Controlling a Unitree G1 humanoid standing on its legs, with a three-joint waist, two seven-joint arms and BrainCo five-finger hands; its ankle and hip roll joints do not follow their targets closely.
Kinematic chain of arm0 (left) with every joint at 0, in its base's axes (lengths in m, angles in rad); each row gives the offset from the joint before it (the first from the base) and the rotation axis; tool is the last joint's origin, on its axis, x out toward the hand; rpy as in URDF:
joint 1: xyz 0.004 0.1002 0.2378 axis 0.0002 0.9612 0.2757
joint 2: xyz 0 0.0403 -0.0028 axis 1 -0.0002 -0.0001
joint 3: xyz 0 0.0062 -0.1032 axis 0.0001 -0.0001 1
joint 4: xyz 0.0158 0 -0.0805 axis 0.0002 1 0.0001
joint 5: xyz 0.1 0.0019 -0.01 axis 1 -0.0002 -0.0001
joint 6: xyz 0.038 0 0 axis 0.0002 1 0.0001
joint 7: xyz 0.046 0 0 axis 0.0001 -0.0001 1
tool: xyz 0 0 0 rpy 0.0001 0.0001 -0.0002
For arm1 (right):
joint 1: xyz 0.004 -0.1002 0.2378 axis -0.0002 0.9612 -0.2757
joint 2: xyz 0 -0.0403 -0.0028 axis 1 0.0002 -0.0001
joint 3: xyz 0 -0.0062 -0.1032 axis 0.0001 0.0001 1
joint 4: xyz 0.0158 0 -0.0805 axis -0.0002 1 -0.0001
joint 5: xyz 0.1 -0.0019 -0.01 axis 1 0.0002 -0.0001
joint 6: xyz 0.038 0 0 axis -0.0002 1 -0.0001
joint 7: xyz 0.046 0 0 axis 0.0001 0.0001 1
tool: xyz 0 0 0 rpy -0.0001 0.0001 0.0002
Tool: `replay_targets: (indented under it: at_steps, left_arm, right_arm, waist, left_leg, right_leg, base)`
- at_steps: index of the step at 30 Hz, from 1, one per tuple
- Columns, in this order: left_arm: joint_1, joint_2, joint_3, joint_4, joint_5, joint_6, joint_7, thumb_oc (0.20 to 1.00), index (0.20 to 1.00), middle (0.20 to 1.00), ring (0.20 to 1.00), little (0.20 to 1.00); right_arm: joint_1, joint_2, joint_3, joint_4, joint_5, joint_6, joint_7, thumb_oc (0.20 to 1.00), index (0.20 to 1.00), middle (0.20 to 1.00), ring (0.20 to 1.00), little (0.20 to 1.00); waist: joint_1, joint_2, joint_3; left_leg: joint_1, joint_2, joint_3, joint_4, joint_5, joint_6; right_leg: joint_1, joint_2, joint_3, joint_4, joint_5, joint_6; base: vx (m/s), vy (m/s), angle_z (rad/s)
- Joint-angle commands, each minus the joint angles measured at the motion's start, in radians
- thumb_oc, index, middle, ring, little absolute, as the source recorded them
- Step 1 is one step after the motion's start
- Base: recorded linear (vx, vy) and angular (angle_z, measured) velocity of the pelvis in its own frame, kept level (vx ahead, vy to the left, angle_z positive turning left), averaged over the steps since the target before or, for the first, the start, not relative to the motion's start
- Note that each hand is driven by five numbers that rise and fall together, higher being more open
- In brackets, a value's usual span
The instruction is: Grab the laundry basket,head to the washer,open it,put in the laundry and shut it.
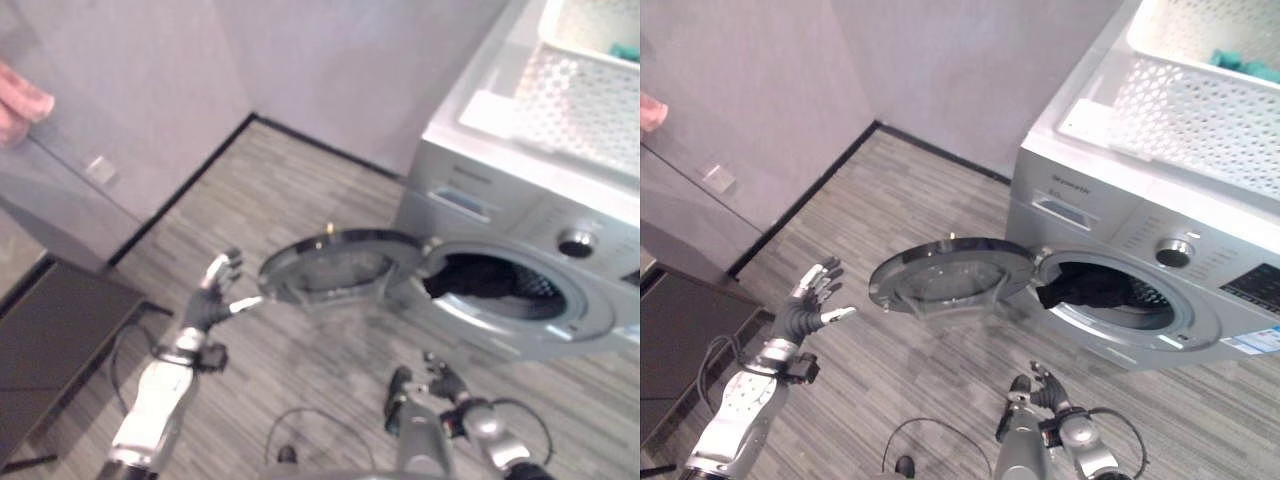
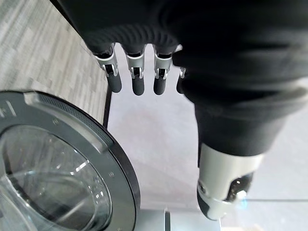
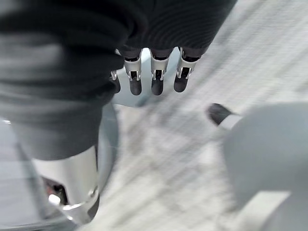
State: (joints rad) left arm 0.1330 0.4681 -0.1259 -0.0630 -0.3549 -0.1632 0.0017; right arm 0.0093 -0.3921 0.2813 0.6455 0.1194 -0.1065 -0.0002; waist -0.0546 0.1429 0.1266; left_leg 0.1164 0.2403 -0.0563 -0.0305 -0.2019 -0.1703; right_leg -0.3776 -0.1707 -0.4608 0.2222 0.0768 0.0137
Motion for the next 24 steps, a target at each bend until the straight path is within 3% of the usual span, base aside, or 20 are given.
replay_targets:
  at_steps: [1,5,7,8,9,10,12,14,16,18,21,24]
  left_arm:
    - [-0.047,-0.006,-0.005,-0.025,0.032,-0.041,0.022,1.000,1.000,1.000,1.000,1.000]
    - [-0.020,-0.019,0.011,-0.021,0.049,-0.033,0.020,1.000,1.000,1.000,1.000,1.000]
    - [0.002,-0.029,0.022,-0.021,0.062,-0.030,0.014,1.000,1.000,1.000,1.000,1.000]
    - [0.012,-0.034,0.025,-0.021,0.061,-0.028,0.014,1.000,1.000,1.000,1.000,1.000]
    - [0.017,-0.042,0.026,-0.018,0.056,-0.022,0.023,1.000,1.000,1.000,1.000,1.000]
    - [0.021,-0.047,0.026,-0.014,0.055,-0.019,0.027,1.000,1.000,1.000,1.000,1.000]
    - [0.021,-0.054,0.023,-0.011,0.052,-0.014,0.028,1.000,1.000,1.000,1.000,1.000]
    - [0.027,-0.063,0.015,0.001,0.061,-0.007,0.031,1.000,1.000,1.000,1.000,1.000]
    - [0.026,-0.062,0.014,0.001,0.061,-0.007,0.031,1.000,1.000,1.000,1.000,1.000]
    - [0.016,-0.064,0.007,0.016,0.081,-0.019,0.046,1.000,1.000,1.000,1.000,1.000]
    - [0.004,-0.061,0.000,0.018,0.083,-0.025,0.052,1.000,1.000,1.000,1.000,1.000]
    - [-0.011,-0.058,-0.004,0.020,0.088,-0.032,0.054,1.000,1.000,1.000,1.000,1.000]
  right_arm:
    - [0.005,0.005,0.008,-0.072,0.013,-0.038,0.008,1.000,1.000,1.000,1.000,1.000]
    - [0.014,-0.001,0.012,-0.158,-0.007,-0.054,0.007,1.000,1.000,1.000,1.000,1.000]
    - [0.025,0.000,0.005,-0.192,-0.029,-0.067,0.000,1.000,1.000,1.000,1.000,1.000]
    - [0.028,-0.002,-0.001,-0.215,-0.038,-0.074,-0.008,1.000,1.000,1.000,1.000,1.000]
    - [0.030,-0.009,-0.020,-0.269,-0.046,-0.085,-0.031,1.000,1.000,1.000,1.000,1.000]
    - [0.033,-0.018,-0.031,-0.299,-0.055,-0.089,-0.043,1.000,1.000,1.000,1.000,1.000]
    - [0.039,-0.025,-0.046,-0.347,-0.061,-0.094,-0.058,1.000,1.000,1.000,1.000,1.000]
    - [0.052,-0.037,-0.075,-0.433,-0.067,-0.106,-0.079,1.000,1.000,1.000,1.000,1.000]
    - [0.054,-0.038,-0.077,-0.437,-0.067,-0.104,-0.079,1.000,1.000,1.000,1.000,1.000]
    - [0.049,-0.064,-0.112,-0.560,-0.121,-0.128,-0.108,1.000,1.000,1.000,1.000,1.000]
    - [0.030,-0.065,-0.130,-0.607,-0.138,-0.139,-0.124,1.000,1.000,1.000,1.000,1.000]
    - [-0.003,-0.063,-0.149,-0.685,-0.162,-0.154,-0.140,1.000,1.000,1.000,1.000,1.000]
  waist:
    - [0.014,-0.010,0.011]
    - [0.024,-0.021,-0.009]
    - [0.030,-0.032,-0.024]
    - [0.036,-0.033,-0.018]
    - [0.040,-0.063,-0.008]
    - [0.035,-0.078,-0.009]
    - [0.039,-0.087,-0.008]
    - [0.055,-0.103,-0.004]
    - [0.055,-0.106,-0.006]
    - [0.078,-0.126,0.006]
    - [0.096,-0.126,0.004]
    - [0.114,-0.118,0.005]
  left_leg:
    - [0.130,-0.095,0.042,-0.004,0.073,0.097]
    - [0.143,-0.085,0.055,0.114,0.140,0.079]
    - [0.139,-0.087,0.064,0.191,0.210,0.060]
    - [0.117,-0.074,0.071,0.280,0.256,0.039]
    - [0.040,-0.064,0.081,0.431,0.337,0.031]
    - [0.011,-0.046,0.102,0.479,0.347,0.044]
    - [-0.013,-0.039,0.122,0.507,0.331,0.066]
    - [-0.105,-0.085,0.132,0.542,0.238,0.091]
    - [-0.110,-0.090,0.133,0.543,0.242,0.094]
    - [-0.232,-0.189,0.111,0.458,0.152,0.111]
    - [-0.268,-0.235,0.108,0.359,0.150,0.119]
    - [-0.333,-0.265,0.143,0.278,0.202,0.122]
  right_leg:
    - [-0.003,-0.024,0.072,0.054,-0.034,0.112]
    - [0.093,0.034,0.079,0.010,-0.073,0.093]
    - [0.156,0.058,0.073,-0.031,-0.083,0.080]
    - [0.192,0.071,0.073,-0.047,-0.100,0.070]
    - [0.246,0.061,0.075,-0.081,-0.113,0.049]
    - [0.274,0.058,0.073,-0.101,-0.120,0.038]
    - [0.304,0.062,0.081,-0.128,-0.127,0.028]
    - [0.361,0.066,0.126,-0.161,-0.143,0.019]
    - [0.357,0.062,0.126,-0.164,-0.137,0.019]
    - [0.407,0.065,0.179,-0.186,-0.147,0.025]
    - [0.430,0.073,0.201,-0.200,-0.156,0.029]
    - [0.466,0.096,0.227,-0.211,-0.174,0.026]
  base:
    - [0.09,-0.085,-0.22]
    - [0.11,-0.114,-0.27]
    - [0.13,-0.137,-0.39]
    - [0.11,-0.183,-0.56]
    - [0.08,-0.188,-0.49]
    - [0.04,-0.136,-0.37]
    - [0.07,-0.079,-0.22]
    - [0.13,-0.053,-0.11]
    - [0.05,0.007,-0.20]
    - [0.17,0.033,-0.13]
    - [0.13,0.036,-0.46]
    - [0.14,0.030,-0.65]
